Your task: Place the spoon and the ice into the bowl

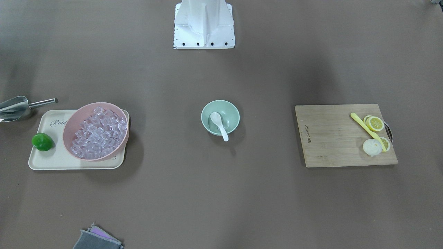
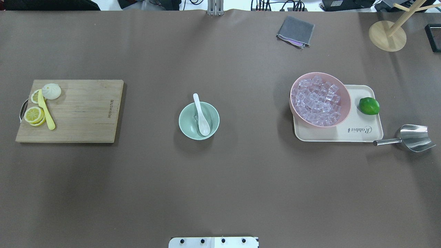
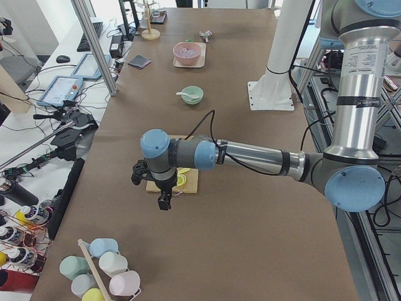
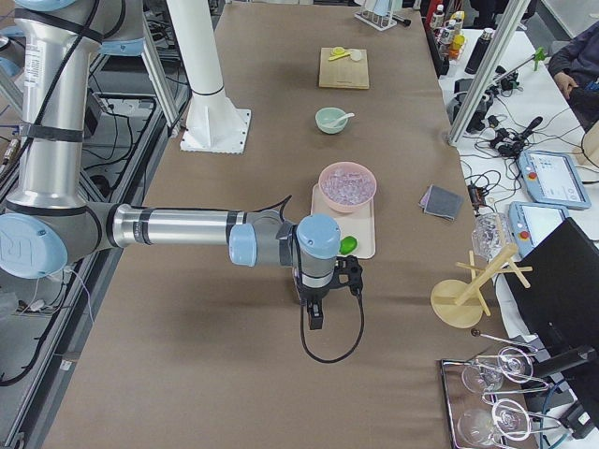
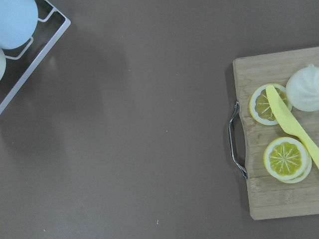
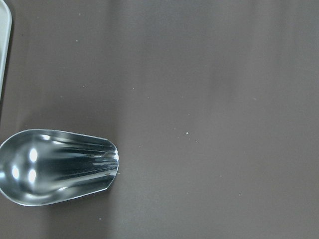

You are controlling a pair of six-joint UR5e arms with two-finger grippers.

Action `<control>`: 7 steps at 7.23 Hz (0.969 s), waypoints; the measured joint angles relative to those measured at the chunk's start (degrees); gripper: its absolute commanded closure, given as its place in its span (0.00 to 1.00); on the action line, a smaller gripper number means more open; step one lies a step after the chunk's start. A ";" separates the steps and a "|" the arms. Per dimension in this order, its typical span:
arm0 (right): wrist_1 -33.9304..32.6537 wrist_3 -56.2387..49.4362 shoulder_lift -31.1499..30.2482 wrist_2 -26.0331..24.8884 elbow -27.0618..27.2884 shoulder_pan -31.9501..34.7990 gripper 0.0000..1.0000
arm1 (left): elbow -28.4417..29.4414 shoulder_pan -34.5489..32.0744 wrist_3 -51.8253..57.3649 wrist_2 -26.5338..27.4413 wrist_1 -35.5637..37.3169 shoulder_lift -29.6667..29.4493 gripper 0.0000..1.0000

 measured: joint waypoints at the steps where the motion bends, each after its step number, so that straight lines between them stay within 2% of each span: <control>1: -1.57 0.01 -0.09 -0.10 1.44 -0.05 0.00 | -0.09 -1.10 -0.07 -1.77 -1.46 1.37 0.02; 3: -2.25 0.07 0.04 -0.16 2.12 -0.12 0.00 | 0.00 -2.29 -0.01 -3.74 -2.41 2.37 0.02; 7: -2.11 0.11 0.23 0.46 2.18 -0.14 0.00 | -4.66 -2.71 0.07 -2.51 -2.70 5.76 0.02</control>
